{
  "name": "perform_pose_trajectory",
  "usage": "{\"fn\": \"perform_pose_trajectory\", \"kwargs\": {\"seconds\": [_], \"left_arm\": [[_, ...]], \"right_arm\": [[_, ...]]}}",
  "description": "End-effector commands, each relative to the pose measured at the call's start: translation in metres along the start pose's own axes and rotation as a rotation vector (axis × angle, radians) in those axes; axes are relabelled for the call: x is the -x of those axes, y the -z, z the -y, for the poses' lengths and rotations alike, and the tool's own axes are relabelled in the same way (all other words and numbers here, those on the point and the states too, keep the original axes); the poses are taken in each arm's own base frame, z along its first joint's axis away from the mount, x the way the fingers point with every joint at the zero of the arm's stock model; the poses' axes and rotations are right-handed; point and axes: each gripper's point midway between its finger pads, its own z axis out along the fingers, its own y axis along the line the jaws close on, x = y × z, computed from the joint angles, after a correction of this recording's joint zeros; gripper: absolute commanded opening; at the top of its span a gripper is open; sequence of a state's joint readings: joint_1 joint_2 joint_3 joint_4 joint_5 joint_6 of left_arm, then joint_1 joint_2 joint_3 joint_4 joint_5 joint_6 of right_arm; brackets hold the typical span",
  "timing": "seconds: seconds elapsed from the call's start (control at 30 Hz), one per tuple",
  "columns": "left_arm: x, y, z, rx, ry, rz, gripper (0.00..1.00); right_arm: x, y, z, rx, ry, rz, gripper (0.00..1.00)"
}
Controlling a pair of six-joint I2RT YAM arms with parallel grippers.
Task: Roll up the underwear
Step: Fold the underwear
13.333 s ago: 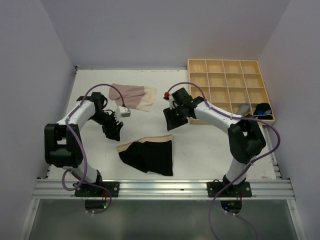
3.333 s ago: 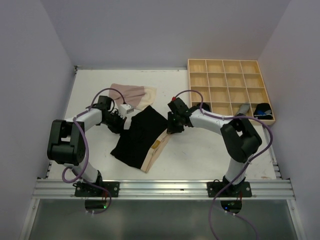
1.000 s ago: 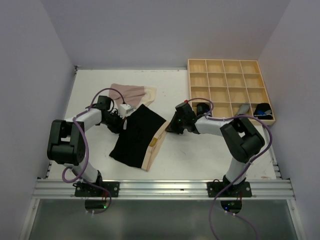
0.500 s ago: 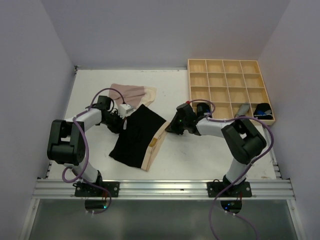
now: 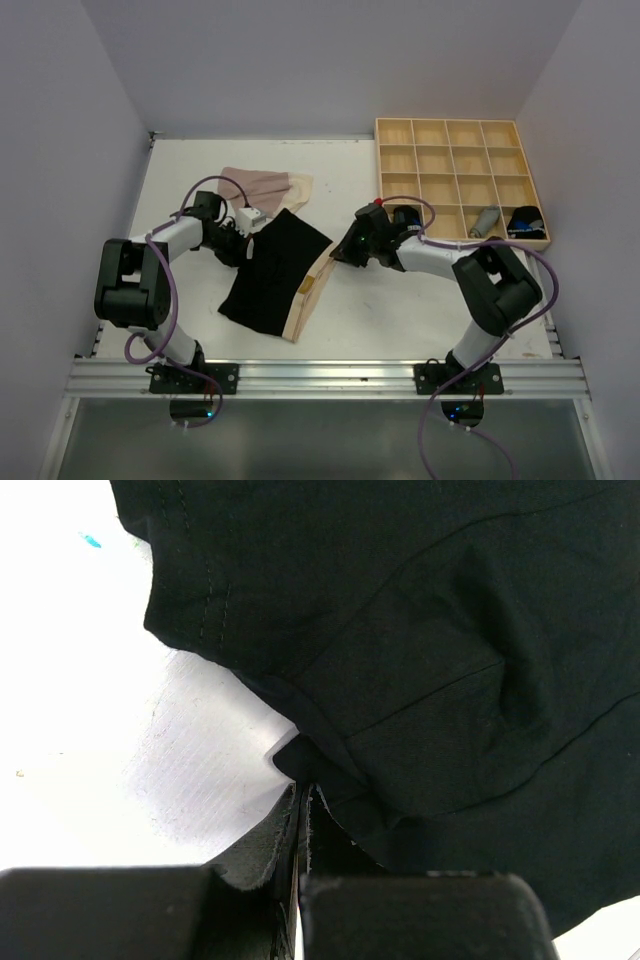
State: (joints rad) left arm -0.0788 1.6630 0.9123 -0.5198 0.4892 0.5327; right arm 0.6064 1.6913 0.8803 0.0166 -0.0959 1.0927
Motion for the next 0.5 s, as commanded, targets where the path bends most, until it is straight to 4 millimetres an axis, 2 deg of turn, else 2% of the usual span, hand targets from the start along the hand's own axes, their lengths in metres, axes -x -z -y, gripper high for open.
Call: {"fn": "perform_pose_trajectory", "kwargs": {"seconds": [0.0, 0.23, 0.47], "left_arm": [[-0.002, -0.003, -0.004, 0.005, 0.02, -0.012, 0.0], [-0.002, -0.003, -0.005, 0.006, 0.022, -0.009, 0.0], [-0.005, -0.004, -0.005, 0.004, 0.025, -0.016, 0.0]], "right_arm": [[0.002, -0.01, 0.006, -0.024, -0.031, 0.01, 0.25], [-0.001, -0.024, 0.013, -0.029, -0.041, 0.001, 0.25], [0.002, -0.023, 0.007, -0.009, -0.042, 0.015, 0.24]]}}
